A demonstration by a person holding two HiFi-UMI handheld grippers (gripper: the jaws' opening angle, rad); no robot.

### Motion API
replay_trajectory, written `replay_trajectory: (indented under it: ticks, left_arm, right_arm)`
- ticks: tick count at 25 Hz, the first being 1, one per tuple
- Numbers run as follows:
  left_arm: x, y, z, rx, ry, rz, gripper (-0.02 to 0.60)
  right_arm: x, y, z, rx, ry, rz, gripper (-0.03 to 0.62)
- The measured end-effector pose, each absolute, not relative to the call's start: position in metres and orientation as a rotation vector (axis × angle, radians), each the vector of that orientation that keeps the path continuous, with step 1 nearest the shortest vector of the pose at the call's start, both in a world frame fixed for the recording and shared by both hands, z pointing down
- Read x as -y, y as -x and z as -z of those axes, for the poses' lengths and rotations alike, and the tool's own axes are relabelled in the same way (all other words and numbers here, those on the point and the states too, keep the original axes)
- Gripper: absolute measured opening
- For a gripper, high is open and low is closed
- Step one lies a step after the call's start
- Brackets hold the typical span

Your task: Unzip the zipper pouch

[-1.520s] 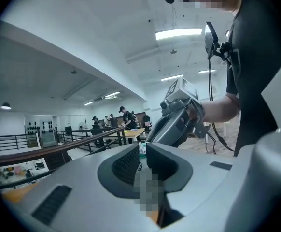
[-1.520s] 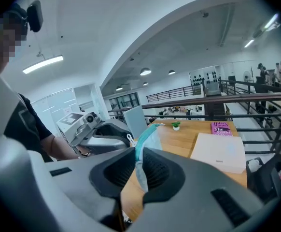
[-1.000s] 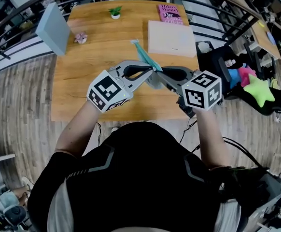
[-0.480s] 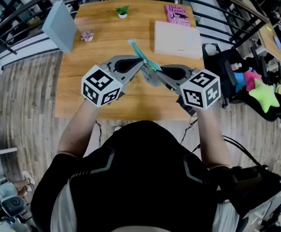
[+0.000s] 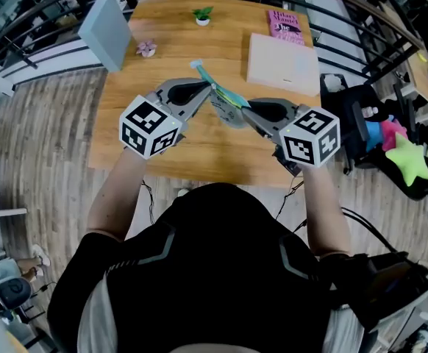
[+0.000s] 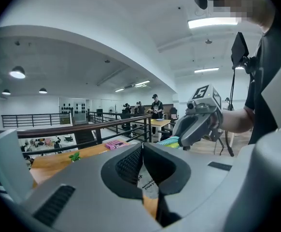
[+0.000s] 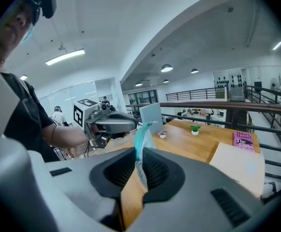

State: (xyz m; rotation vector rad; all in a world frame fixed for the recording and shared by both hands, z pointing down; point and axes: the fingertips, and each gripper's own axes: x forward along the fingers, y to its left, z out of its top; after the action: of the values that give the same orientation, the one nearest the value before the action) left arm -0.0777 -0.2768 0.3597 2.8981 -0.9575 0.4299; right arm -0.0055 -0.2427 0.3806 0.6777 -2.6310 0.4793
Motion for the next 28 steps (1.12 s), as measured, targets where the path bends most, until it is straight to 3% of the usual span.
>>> replay_trajectory:
  ticks: [21,28]
  left_arm:
    - [0.287,0.171,-0.372,1.347,-2.618,-0.399,0.031]
    - [0.282,0.172,-0.383,1.36,-2.559,-0.392,0.031]
  right_arm:
    - [0.25,0.021,-0.392,2.653,-0.54,-0.48,0.055]
    - [0.258,0.019,-0.398,2.649,-0.535,-0.48,0.055]
